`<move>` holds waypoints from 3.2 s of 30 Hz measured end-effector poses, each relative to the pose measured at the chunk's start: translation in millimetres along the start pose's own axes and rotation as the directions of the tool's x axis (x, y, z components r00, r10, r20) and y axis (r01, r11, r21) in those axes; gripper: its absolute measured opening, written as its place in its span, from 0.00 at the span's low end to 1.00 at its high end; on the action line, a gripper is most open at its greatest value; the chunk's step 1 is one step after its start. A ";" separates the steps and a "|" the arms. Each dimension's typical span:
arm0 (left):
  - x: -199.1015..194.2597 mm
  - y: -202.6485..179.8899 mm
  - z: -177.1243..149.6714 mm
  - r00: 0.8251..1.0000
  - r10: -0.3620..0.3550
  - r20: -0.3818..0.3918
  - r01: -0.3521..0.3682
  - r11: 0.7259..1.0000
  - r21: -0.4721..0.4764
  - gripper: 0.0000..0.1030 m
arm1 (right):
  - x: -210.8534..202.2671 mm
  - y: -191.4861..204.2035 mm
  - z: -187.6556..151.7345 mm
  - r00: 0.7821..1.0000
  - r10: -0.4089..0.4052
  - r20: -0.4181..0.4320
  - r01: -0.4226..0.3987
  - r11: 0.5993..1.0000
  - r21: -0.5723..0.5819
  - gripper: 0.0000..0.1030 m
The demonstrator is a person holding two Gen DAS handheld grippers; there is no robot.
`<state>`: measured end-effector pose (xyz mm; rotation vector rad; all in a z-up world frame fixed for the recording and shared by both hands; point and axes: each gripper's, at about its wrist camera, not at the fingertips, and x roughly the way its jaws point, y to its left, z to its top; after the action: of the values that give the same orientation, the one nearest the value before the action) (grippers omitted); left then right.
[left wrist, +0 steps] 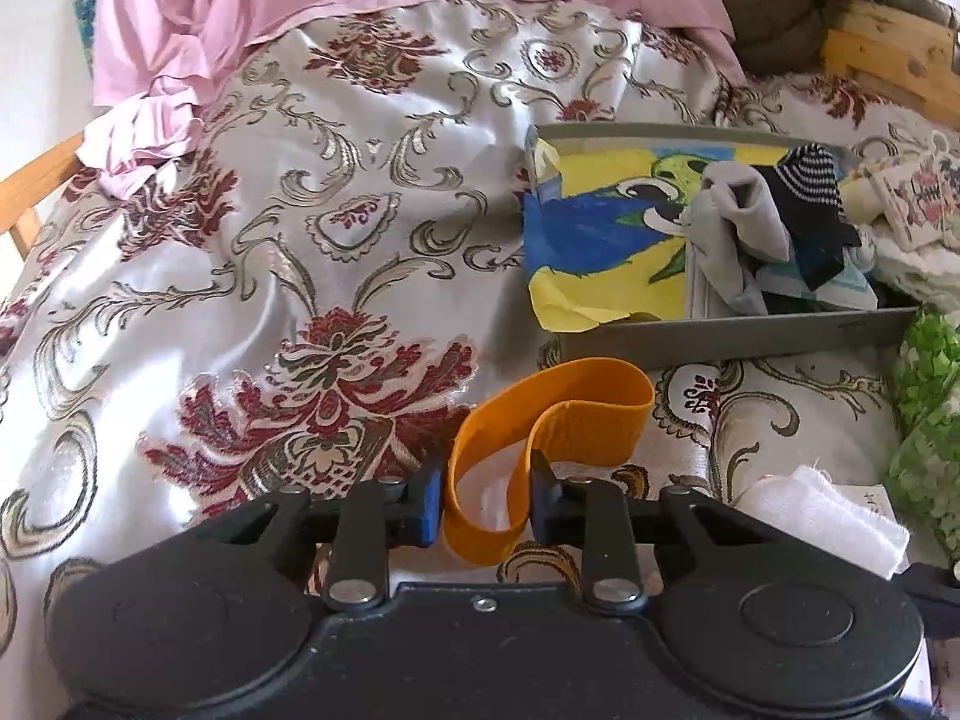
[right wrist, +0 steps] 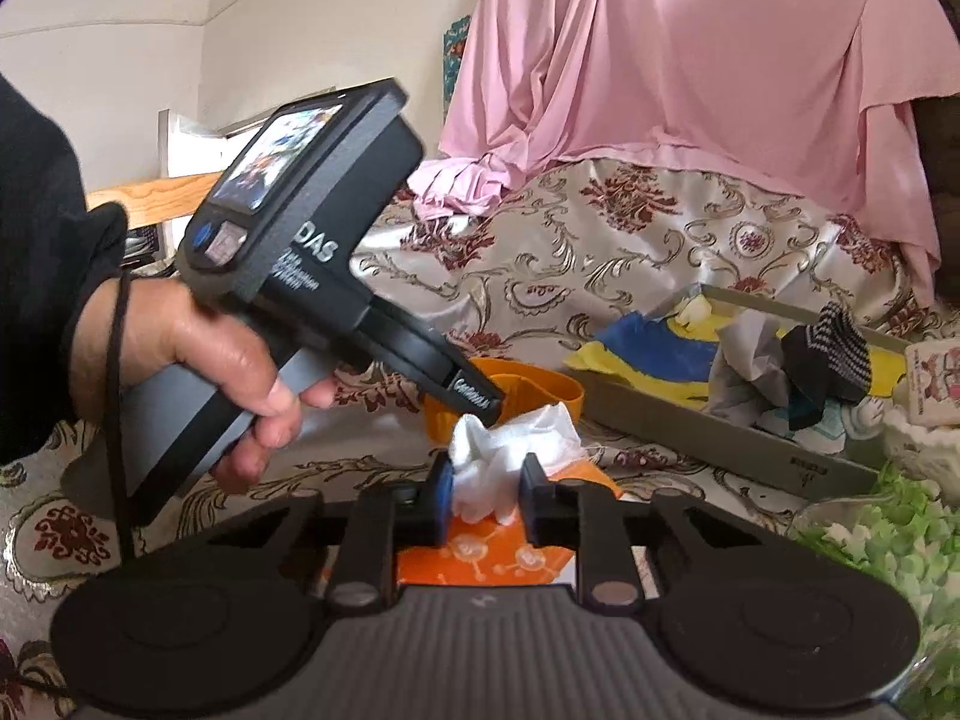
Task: Organize soft objects
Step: 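Grasp the white tissue with the right gripper, then grasp the orange rubber band with left gripper while right gripper holds the tissue, then lift the band and tissue and carry both over the tray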
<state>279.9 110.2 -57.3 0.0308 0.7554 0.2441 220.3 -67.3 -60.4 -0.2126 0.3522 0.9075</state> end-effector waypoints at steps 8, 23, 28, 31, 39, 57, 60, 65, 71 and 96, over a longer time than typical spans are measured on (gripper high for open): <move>-29.1 1.6 -5.6 0.999 -0.005 0.044 0.005 1.000 -0.011 0.27 | -13.1 -5.8 10.1 0.999 -0.045 0.027 0.044 0.999 0.023 0.18; -68.7 8.5 -39.2 0.997 -0.082 0.009 0.083 0.994 -0.068 0.27 | -26.1 -14.6 7.9 0.998 -0.010 -0.064 0.016 0.996 0.082 0.22; -66.1 14.2 -47.6 0.997 -0.077 -0.016 0.075 0.994 -0.083 0.27 | -21.2 -16.6 3.9 0.995 -0.016 -0.095 0.026 0.994 0.102 0.36; -65.8 13.5 -48.3 0.997 -0.080 -0.017 0.079 0.994 -0.082 0.27 | -20.8 -18.8 3.7 0.996 -0.015 -0.084 0.025 0.993 0.119 0.54; -62.6 4.2 -46.0 0.995 -0.103 -0.017 0.102 0.992 -0.071 0.27 | -11.4 -19.0 1.0 0.996 -0.019 -0.092 0.030 0.993 0.118 0.60; -55.5 -0.9 -50.1 0.997 -0.082 0.003 0.082 0.995 -0.062 0.27 | -12.7 -10.3 2.3 0.996 -0.001 -0.091 0.008 0.997 0.082 0.29; -58.6 -1.5 -48.2 0.997 -0.080 0.019 0.081 0.995 -0.059 0.25 | -13.5 -6.5 2.5 0.997 -0.011 -0.083 0.015 0.999 0.048 0.22; -64.5 -2.6 -41.8 0.996 -0.074 0.053 0.077 0.995 -0.066 0.24 | -17.1 -0.3 4.2 0.997 -0.062 -0.042 0.061 0.997 -0.040 0.16; -72.0 -3.8 -23.1 0.991 -0.065 0.114 0.076 0.993 -0.093 0.24 | -26.8 -7.5 16.2 0.994 -0.103 0.029 0.105 0.991 -0.079 0.16; 11.7 -128.9 115.9 0.972 -0.115 0.205 0.126 0.991 -0.042 0.24 | -5.0 -229.7 68.9 0.940 -0.330 0.087 0.302 0.923 0.239 0.16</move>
<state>394.0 -5.4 4.4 -0.0413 0.5457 0.1431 415.4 -186.4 12.4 -0.0032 0.2896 0.5523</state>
